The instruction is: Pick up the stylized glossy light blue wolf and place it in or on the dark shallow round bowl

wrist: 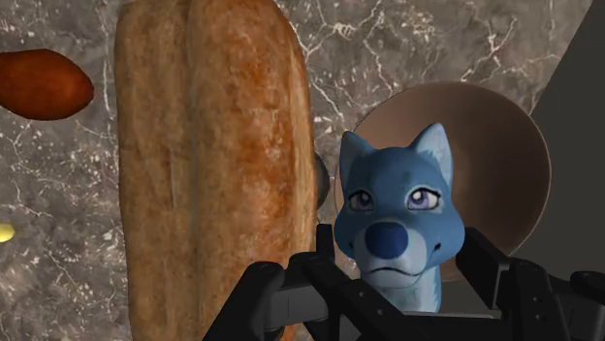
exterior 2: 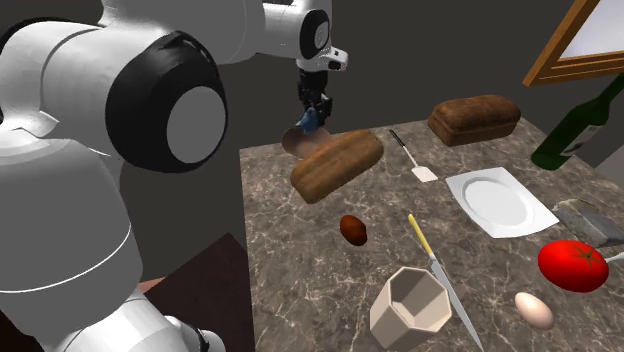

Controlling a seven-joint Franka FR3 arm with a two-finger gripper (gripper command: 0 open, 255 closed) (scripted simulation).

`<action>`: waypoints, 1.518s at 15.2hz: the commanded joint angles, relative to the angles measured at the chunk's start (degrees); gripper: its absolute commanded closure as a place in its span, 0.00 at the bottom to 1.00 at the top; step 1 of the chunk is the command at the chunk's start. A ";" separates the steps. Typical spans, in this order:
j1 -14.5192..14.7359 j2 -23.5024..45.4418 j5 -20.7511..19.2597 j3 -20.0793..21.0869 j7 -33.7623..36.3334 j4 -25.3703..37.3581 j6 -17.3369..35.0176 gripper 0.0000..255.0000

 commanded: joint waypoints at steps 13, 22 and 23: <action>3.59 7.80 -1.96 0.81 4.99 4.07 3.42 1.00; 3.64 9.17 -2.34 0.63 5.29 1.98 6.84 1.00; 3.64 9.17 -2.34 0.63 5.29 1.98 6.84 1.00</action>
